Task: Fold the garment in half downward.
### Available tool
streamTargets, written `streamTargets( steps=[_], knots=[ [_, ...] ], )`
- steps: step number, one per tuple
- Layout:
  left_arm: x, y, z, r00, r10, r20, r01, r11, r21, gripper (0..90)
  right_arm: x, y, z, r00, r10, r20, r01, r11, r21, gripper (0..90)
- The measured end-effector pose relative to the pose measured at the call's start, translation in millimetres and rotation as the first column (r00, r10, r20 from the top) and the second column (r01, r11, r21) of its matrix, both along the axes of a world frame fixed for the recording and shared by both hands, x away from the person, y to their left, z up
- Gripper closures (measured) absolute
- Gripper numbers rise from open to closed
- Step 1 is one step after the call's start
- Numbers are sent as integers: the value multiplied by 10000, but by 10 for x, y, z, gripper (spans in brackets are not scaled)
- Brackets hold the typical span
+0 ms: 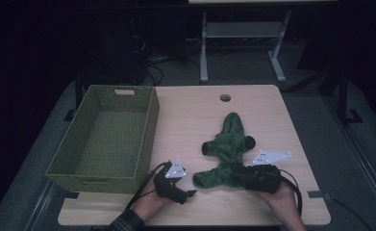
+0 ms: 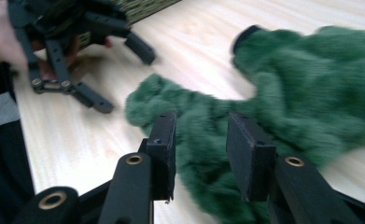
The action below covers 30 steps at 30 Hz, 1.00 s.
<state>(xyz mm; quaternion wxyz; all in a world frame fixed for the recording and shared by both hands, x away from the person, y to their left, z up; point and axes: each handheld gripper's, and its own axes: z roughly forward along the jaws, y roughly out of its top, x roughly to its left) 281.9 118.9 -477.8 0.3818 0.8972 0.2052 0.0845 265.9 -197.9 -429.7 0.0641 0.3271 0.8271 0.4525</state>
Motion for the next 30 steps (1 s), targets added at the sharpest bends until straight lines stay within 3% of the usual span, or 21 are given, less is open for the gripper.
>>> streamTargets(
  steps=[7,17,20,24,25,26,28,30],
  knots=[
    [4,3,1,10000,58,7,-58,10000,10,133,-61,244,-40,9980,630,-37,-631,9980,-83,654],
    [7,5,0,10000,33,37,-33,10000,0,133,-57,656,-103,9880,1545,-14,-1544,9873,-367,664],
    [10,7,1,10000,0,58,0,10000,14,133,-35,772,-152,9852,1715,-6,-1711,9829,-674,664],
    [6,7,0,10000,23,17,-23,10000,-7,133,-7,868,-254,9865,1637,-64,-1629,9758,-1461,672],
    [10,8,0,10000,-4,58,4,10000,5,133,1,898,-306,9851,1719,-76,-1705,9690,-1787,699],
    [10,8,0,10000,-4,58,4,10000,5,133,1,898,-306,9851,1719,-76,-1705,9690,-1787,699],
    [10,9,1,10000,-21,56,21,10000,25,133,-16,928,-349,9868,1613,122,-1546,9626,-2226,774],
    [7,6,-1,10000,27,19,-27,10000,-35,133,-2,894,-316,9891,1466,98,-1417,9692,-2013,840]
  ],
)
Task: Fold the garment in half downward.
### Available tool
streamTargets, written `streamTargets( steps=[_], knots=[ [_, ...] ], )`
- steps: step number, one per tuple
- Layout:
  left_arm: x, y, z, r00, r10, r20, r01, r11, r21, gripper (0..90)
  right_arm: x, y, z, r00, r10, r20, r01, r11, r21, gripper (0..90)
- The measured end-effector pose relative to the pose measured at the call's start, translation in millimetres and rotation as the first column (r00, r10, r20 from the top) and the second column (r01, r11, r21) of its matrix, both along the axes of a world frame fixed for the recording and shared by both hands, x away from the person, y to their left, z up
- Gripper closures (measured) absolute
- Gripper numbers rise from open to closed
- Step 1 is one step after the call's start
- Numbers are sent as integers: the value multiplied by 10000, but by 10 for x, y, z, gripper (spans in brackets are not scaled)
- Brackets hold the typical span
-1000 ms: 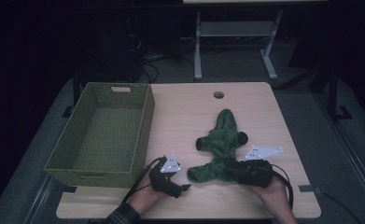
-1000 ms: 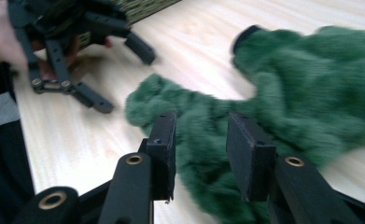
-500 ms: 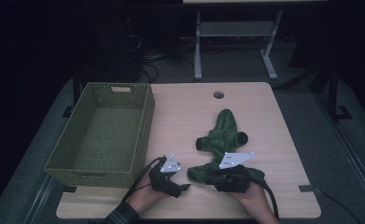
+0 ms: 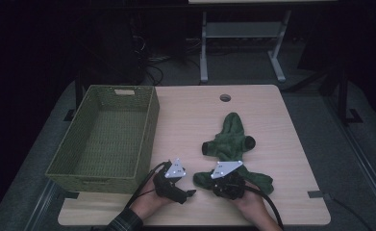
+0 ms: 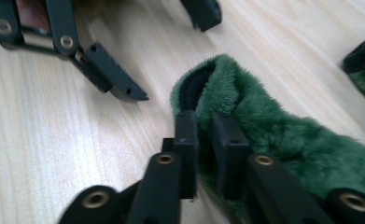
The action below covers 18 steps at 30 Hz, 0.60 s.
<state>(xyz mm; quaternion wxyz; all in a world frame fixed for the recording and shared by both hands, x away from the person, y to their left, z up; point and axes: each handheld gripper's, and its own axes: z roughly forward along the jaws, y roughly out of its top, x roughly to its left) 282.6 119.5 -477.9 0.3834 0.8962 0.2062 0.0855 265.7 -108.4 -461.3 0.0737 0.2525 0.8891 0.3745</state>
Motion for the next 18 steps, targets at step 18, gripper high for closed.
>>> streamTargets(
  steps=[18],
  knots=[
    [0,3,-1,10000,-23,-15,23,10000,0,133,102,-753,398,9828,-1827,251,1724,9587,2261,837]
  ],
)
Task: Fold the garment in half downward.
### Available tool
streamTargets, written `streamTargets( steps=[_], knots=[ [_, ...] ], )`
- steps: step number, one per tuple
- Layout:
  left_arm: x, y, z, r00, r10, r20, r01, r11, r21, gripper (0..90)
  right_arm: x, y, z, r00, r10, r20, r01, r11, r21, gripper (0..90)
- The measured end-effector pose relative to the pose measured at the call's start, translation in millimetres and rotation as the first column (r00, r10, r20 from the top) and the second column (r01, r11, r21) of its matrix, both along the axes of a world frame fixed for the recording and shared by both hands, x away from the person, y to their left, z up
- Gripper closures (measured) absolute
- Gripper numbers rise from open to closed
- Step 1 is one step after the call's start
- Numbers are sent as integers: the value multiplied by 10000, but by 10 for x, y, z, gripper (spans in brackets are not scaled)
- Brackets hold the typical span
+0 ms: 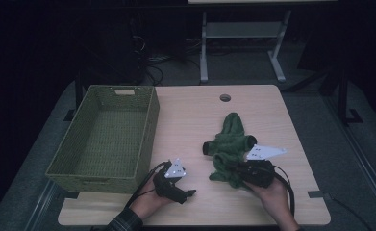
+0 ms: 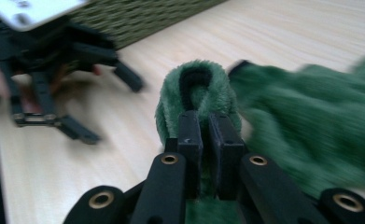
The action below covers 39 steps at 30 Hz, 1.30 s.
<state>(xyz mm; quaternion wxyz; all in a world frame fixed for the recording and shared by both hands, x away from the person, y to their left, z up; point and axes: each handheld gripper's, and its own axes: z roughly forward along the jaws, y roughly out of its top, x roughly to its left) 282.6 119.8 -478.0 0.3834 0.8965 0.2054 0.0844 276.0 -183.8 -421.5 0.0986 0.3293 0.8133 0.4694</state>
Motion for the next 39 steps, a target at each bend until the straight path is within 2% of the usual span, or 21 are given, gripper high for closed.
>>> streamTargets(
  steps=[3,5,6,9,10,13,16,20,24,28,31,36,39],
  knots=[
    [1,0,1,10000,-6,5,6,10000,11,133,58,-205,-19,9974,-716,-46,716,9974,-119,831],
    [1,1,1,10000,-8,5,8,10000,13,133,68,-233,-29,9967,-801,-106,799,9967,-166,826],
    [1,1,1,10000,-8,7,8,10000,11,133,85,-274,-47,9950,-979,-181,972,9946,-360,817],
    [1,0,0,10000,-6,4,6,10000,7,133,139,-394,-112,9858,-1663,-221,1639,9830,-827,801],
    [1,0,1,10000,-7,4,7,10000,10,133,139,-394,-112,9858,-1663,-221,1639,9830,-827,801],
    [1,1,1,10000,-8,4,8,10000,10,133,159,-500,-123,9751,-2215,-126,2184,9683,-1209,792],
    [2,3,2,10000,-37,12,37,10000,50,133,137,-588,-101,9692,-2462,-104,2439,9642,-1042,778],
    [1,0,0,10000,-8,6,8,10000,8,133,53,-590,-6,9739,-2270,-57,2262,9722,-601,744],
    [2,0,0,10000,-3,10,3,10000,5,133,-1,-415,23,9877,-1543,-247,1532,9873,-415,697],
    [2,0,0,10000,-18,9,18,10000,13,133,40,-203,-51,9938,-1048,-377,1016,9917,-790,653],
    [2,0,1,10000,-16,5,16,10000,12,133,96,-95,-144,9937,-1020,-472,947,9862,-1360,650],
    [3,2,2,10000,-43,12,43,10000,45,133,169,-66,-249,9901,-1118,-847,965,9811,-1674,738],
    [2,1,3,10000,-36,2,36,10000,54,133,182,-62,-294,9874,-1109,-1128,897,9798,-1785,864]
  ],
)
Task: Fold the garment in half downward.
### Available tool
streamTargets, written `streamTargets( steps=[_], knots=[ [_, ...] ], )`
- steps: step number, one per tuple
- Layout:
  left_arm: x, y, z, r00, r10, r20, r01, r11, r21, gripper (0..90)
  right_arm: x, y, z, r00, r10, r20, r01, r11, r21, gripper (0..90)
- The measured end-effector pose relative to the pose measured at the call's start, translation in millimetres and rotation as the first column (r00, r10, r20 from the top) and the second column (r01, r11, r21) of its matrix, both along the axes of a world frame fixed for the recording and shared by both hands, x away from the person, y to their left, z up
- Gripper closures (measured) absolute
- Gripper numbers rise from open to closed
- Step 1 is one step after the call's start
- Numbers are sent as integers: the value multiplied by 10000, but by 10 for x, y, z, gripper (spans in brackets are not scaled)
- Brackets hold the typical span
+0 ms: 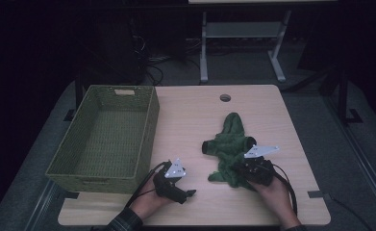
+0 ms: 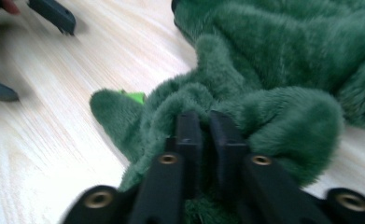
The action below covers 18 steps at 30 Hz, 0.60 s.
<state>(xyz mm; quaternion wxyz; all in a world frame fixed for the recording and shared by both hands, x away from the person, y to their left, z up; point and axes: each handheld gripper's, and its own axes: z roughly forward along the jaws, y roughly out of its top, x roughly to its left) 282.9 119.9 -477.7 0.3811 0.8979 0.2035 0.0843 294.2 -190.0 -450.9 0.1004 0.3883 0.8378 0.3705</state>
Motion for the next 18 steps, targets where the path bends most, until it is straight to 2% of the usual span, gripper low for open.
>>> streamTargets(
  steps=[3,6,9,13,16,18],
  knots=[
    [1,0,-1,10000,-7,12,7,10000,-11,133,3,-2,4,10000,55,-27,-55,10000,39,893],
    [0,-1,-2,10000,18,7,-18,10000,-38,133,-10,-52,69,9995,230,221,-243,9979,595,896],
    [0,-1,-2,10000,6,10,-6,10000,-23,133,-69,-68,196,9981,382,479,-440,9910,1267,896],
    [-1,-2,-3,10000,27,-4,-27,10000,-54,133,-154,2,313,9910,983,905,-1135,9768,1819,895],
    [-2,-2,-3,10000,31,-5,-31,10000,-46,133,-175,116,267,9866,1449,750,-1558,9732,1694,894],
    [-2,-2,-2,10000,35,-11,-35,10000,-43,133,-147,166,175,9854,1680,282,-1703,9693,1772,894]
  ],
)
